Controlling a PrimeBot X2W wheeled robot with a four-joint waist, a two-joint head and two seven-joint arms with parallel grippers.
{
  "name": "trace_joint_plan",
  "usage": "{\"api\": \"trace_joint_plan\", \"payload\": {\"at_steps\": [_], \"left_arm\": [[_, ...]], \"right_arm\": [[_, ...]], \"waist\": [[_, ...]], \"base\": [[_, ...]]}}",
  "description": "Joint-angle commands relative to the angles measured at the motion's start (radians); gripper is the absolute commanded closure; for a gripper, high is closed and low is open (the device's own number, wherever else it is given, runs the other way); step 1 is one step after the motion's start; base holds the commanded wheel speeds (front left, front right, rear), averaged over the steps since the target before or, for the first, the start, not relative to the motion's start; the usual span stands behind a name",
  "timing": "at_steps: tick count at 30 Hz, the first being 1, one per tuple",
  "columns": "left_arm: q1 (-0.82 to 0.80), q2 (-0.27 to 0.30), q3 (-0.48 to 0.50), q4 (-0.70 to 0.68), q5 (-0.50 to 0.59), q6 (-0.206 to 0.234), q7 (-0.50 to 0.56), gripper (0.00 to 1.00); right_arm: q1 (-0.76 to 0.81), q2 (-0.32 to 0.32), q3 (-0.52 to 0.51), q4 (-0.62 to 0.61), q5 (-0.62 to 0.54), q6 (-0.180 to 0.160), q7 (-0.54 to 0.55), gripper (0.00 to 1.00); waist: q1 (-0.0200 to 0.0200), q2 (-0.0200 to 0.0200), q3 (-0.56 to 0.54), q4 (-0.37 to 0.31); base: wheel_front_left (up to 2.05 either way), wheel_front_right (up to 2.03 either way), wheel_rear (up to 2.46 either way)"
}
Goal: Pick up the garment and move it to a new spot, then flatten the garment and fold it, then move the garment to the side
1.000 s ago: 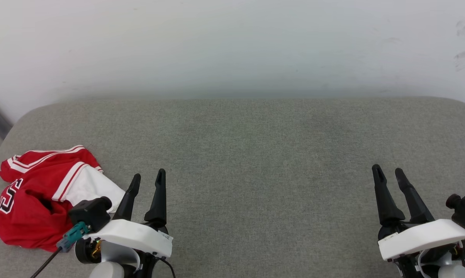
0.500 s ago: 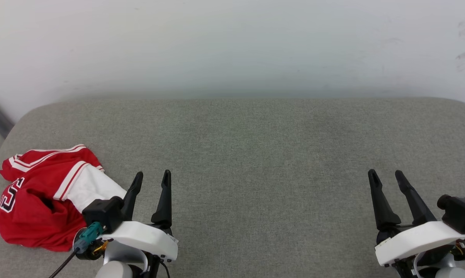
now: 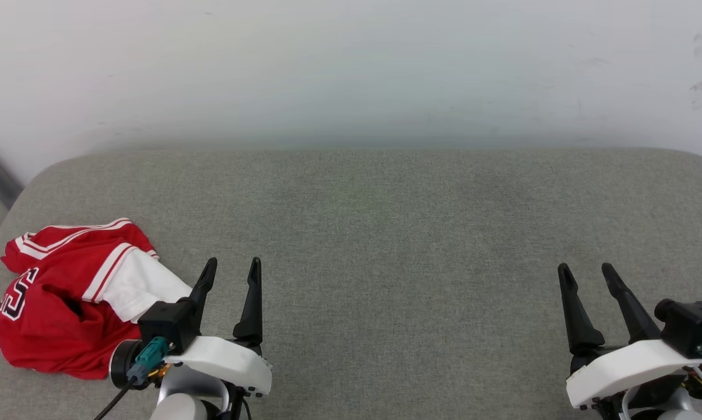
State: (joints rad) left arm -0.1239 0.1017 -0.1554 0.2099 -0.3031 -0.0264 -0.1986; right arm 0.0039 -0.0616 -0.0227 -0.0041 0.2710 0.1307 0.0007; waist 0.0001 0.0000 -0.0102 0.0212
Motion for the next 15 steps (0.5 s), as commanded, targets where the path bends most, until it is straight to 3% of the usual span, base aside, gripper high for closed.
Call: {"api": "trace_joint_plan", "payload": {"at_steps": [1, 15], "left_arm": [[-0.018, 0.0, -0.003, -0.002, 0.021, 0.0, -0.011, 0.0], [-0.024, -0.019, 0.001, 0.038, 0.073, -0.024, -0.038, 0.0]], "right_arm": [[0.008, 0.004, -0.002, -0.012, -0.018, 0.0, 0.002, 0.0], [0.017, 0.011, -0.011, -0.021, -0.113, 0.0, -0.013, 0.0]], "waist": [[0.0, 0.0, 0.0, 0.0], [0.0, 0.0, -0.001, 0.005]], "base": [[0.0, 0.0, 0.0], [0.0, 0.0, 0.0]]}}
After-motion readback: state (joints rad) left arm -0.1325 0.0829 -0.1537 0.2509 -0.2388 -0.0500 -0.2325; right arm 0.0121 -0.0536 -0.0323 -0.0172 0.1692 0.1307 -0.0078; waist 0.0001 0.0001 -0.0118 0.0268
